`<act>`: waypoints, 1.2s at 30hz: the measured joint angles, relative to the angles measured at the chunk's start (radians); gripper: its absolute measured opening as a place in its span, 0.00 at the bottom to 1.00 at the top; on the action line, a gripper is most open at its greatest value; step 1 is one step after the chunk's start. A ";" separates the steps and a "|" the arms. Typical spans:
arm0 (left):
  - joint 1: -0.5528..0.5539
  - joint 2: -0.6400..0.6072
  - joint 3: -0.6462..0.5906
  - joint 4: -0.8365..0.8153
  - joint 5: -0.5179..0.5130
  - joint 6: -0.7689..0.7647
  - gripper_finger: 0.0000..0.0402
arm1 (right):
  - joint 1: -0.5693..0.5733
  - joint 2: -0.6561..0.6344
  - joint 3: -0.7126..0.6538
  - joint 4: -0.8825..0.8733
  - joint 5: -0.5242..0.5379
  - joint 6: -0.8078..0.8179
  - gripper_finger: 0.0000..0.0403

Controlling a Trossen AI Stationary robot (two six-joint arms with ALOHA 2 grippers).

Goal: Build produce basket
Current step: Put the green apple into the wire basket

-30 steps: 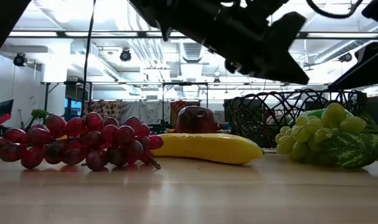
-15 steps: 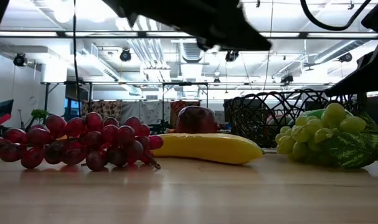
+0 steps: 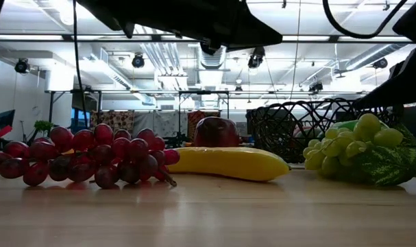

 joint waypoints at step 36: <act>0.001 -0.001 0.003 0.005 0.000 0.001 0.00 | -0.042 0.020 0.044 0.067 -0.064 -0.083 0.02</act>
